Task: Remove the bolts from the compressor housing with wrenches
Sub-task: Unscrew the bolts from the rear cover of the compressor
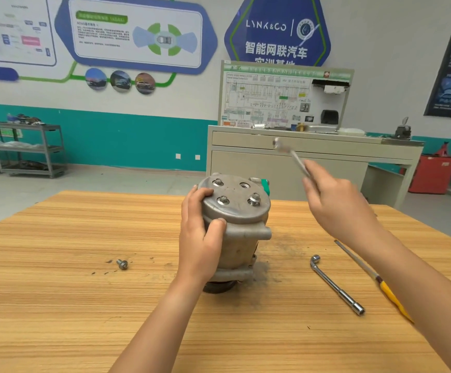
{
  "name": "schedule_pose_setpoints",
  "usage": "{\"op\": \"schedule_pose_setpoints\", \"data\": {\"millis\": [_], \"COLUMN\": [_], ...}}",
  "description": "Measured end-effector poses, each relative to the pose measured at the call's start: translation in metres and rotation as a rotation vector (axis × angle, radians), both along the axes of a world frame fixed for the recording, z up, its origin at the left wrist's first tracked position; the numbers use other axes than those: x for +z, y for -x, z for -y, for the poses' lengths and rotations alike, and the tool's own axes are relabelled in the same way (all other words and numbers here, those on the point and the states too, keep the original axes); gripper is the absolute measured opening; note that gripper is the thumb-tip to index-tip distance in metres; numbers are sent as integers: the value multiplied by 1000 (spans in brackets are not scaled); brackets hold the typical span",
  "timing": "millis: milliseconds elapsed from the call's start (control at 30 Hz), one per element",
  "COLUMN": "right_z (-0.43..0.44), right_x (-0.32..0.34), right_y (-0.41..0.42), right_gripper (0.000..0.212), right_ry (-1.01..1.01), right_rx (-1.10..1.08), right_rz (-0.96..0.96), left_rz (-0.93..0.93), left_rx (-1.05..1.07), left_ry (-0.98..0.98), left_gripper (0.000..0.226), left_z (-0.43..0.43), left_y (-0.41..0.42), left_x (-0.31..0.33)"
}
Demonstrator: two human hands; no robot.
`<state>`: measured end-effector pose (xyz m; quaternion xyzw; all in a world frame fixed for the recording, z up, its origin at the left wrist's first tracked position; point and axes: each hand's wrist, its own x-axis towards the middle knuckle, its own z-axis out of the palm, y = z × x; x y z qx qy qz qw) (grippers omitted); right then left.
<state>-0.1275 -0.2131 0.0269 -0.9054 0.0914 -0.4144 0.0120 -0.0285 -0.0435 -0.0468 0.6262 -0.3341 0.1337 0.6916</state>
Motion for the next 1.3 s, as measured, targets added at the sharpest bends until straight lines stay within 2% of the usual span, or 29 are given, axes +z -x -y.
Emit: {"op": "schedule_pose_setpoints", "data": {"millis": [167, 333, 600, 767, 1033, 1100, 1167, 1300], "right_z": [-37, -51, -66, -90, -93, -91, -88, -85], "right_x": [-6, 1, 6, 4, 6, 2, -7, -3], "right_y": [36, 40, 37, 24, 11, 15, 18, 23], "right_gripper": [41, 59, 68, 63, 58, 72, 83, 74], "right_ry": [194, 315, 396, 335, 257, 315, 459, 536], "right_rx": [-252, -408, -424, -439, -420, -410, -420, -533], "right_rz": [-274, -384, -492, -642, -621, -610, -590, -473], "left_rz": [2, 7, 16, 36, 38, 42, 44, 42], "left_rx": [27, 43, 79, 107, 141, 147, 152, 142], "left_ry": [-18, -23, -8, -20, -49, -49, -48, -44], "left_gripper": [40, 39, 40, 40, 48, 49, 53, 52], "left_z": [4, 7, 11, 11, 17, 20, 21, 20], "left_y": [5, 4, 7, 7, 9, 8, 7, 6], "left_x": [0, 0, -1, -3, -4, -3, -3, -4]}}
